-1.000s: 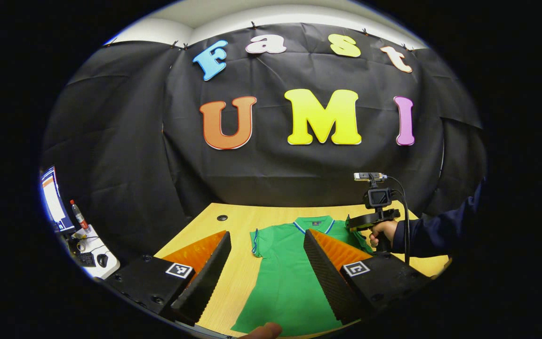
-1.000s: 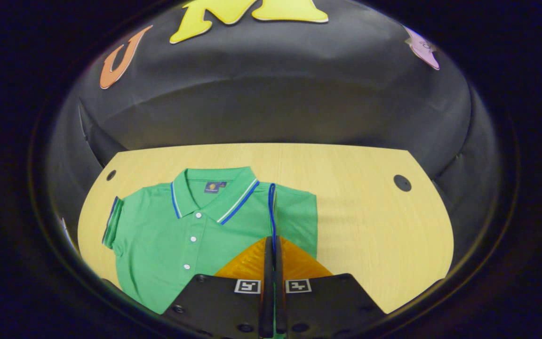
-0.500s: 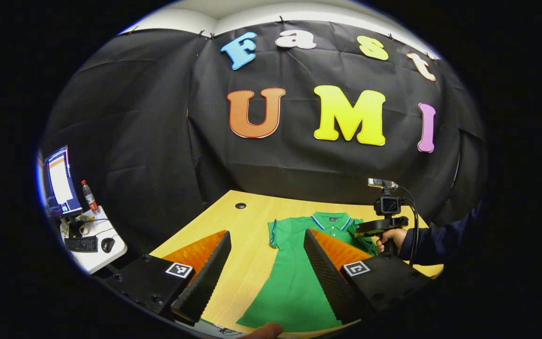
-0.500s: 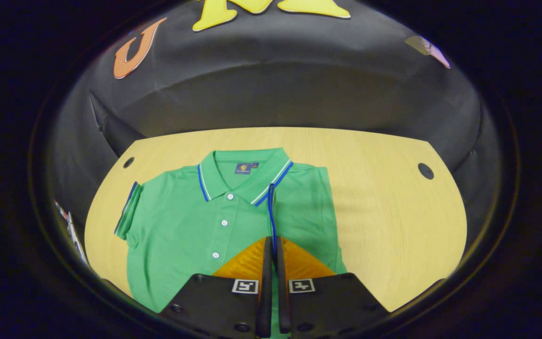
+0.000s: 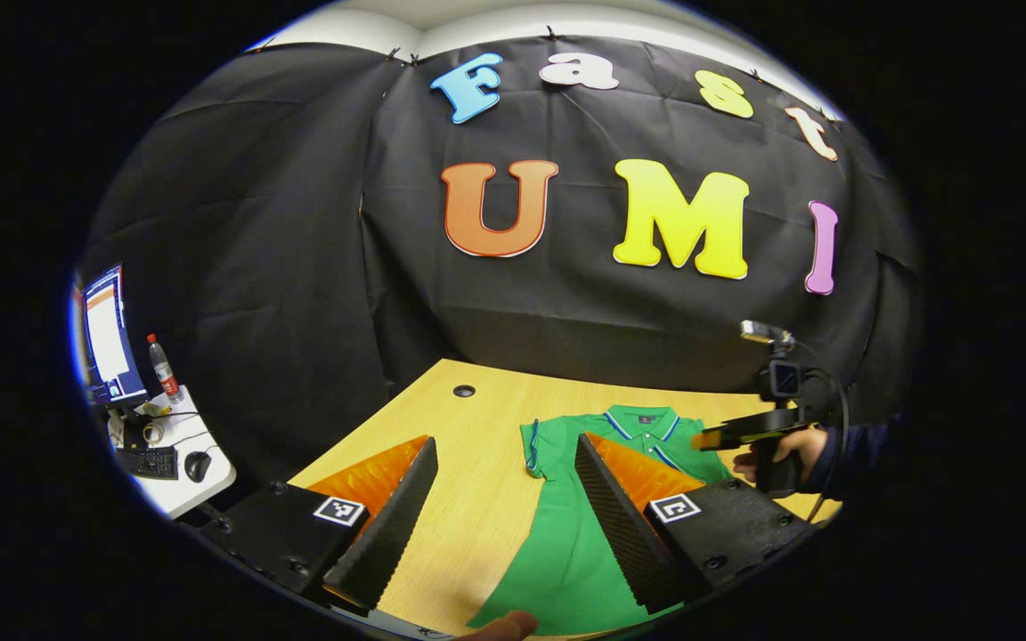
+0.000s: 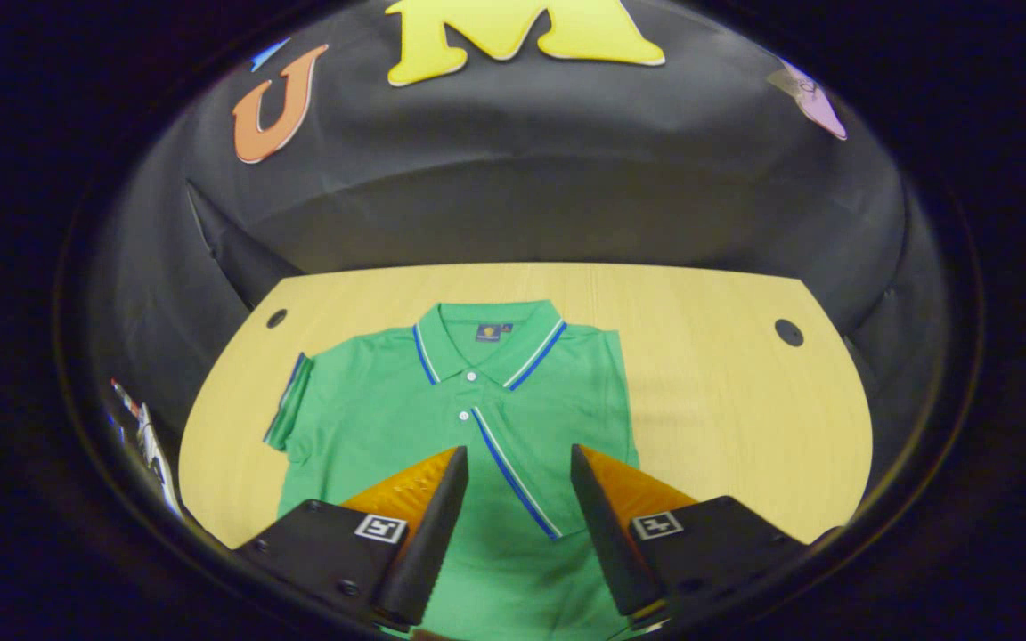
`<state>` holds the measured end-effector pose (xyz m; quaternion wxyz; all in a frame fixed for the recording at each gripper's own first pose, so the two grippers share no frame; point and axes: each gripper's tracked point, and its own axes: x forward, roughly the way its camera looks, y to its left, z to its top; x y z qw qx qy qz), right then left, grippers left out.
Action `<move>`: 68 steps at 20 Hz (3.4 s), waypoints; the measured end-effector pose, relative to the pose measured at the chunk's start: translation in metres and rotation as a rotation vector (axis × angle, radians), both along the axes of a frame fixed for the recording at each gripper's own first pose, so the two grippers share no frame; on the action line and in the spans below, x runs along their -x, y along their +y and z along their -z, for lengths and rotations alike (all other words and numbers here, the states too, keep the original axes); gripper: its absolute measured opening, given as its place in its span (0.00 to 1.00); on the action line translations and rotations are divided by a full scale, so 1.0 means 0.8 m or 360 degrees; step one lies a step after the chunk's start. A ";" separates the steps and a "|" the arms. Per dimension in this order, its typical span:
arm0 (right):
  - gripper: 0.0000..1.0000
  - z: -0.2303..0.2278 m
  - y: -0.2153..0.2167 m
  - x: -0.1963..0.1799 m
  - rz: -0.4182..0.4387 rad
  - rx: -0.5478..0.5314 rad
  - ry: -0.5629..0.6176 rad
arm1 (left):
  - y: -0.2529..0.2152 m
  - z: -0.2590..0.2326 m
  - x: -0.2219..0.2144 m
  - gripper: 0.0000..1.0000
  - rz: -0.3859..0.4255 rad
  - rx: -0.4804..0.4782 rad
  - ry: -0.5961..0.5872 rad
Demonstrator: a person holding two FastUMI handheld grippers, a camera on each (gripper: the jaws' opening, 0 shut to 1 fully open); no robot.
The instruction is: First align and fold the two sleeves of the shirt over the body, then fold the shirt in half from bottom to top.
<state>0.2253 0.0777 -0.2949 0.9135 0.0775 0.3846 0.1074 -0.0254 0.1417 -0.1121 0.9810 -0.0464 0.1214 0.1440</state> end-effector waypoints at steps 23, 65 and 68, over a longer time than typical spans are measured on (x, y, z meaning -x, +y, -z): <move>0.96 -0.154 -0.095 0.280 0.0260 0.0316 -0.0360 | 0.023 0.273 -0.314 0.98 0.0120 0.0423 0.0716; 0.94 -0.052 -0.100 0.314 0.0350 0.0291 -0.0038 | 0.028 0.305 -0.347 0.06 0.0313 0.0085 0.0950; 0.96 -0.061 -0.102 0.314 0.0366 0.0245 -0.0064 | 0.032 0.287 -0.349 0.05 0.0317 0.0020 0.0923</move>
